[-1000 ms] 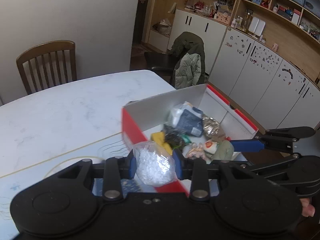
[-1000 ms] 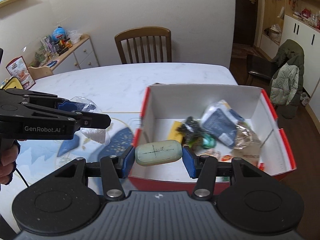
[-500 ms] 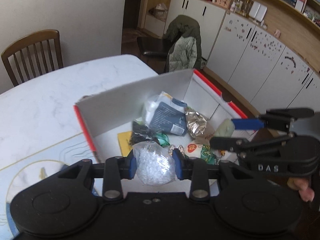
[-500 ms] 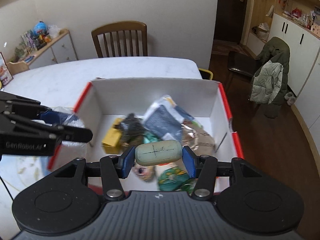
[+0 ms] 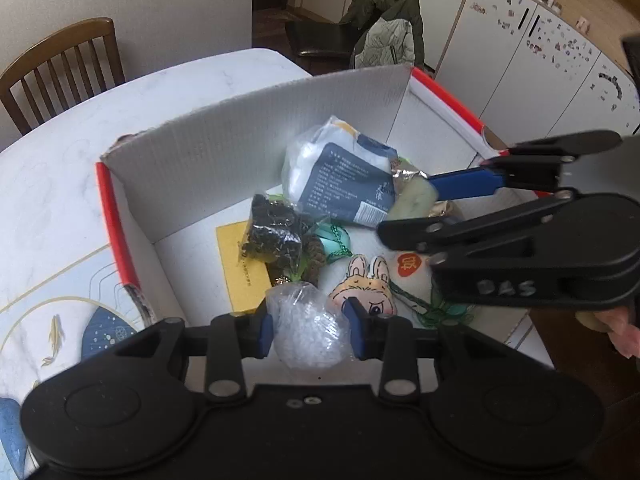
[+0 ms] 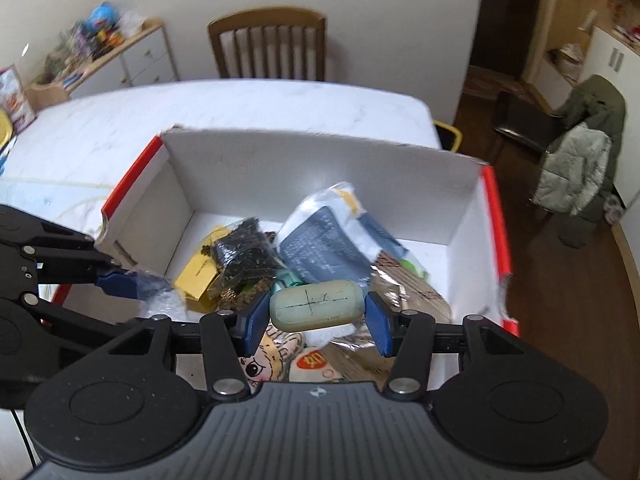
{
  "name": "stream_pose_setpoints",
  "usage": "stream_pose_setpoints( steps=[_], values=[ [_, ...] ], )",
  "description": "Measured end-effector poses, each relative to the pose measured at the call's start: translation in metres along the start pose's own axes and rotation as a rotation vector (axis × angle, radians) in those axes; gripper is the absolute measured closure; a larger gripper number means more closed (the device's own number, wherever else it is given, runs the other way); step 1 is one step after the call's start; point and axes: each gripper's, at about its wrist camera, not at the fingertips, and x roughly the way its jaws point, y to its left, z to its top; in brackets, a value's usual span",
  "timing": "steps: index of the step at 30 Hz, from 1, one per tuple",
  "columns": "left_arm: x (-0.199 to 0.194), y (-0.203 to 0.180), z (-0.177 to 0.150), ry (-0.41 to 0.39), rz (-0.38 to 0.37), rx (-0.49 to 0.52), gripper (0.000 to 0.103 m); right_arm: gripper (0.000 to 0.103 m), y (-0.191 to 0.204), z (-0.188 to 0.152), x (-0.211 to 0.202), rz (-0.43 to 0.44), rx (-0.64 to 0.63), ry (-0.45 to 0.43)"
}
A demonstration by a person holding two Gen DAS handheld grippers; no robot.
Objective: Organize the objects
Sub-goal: 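Carry the white bag into the shoebox and open the left tool while the right tool releases the soap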
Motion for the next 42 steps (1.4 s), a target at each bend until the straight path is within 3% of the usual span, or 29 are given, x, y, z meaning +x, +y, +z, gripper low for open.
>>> stream_pose_setpoints(
  steps=[10,31,35,42],
  values=[
    [0.022,-0.005,0.003,0.057,0.02,-0.024,0.069,0.052,-0.002,0.002,0.031,-0.003,-0.005,0.091],
    [0.043,-0.009,0.002,0.158,0.044,-0.015,0.064,0.052,-0.002,0.002,0.034,0.023,-0.008,0.115],
    [0.041,-0.01,0.0,0.151,0.035,-0.023,0.053,0.049,-0.002,0.001,0.03,0.03,-0.005,0.102],
    [0.029,-0.011,-0.002,0.107,0.038,-0.039,0.045,0.049,-0.004,0.0,0.016,0.046,0.017,0.076]
  ],
)
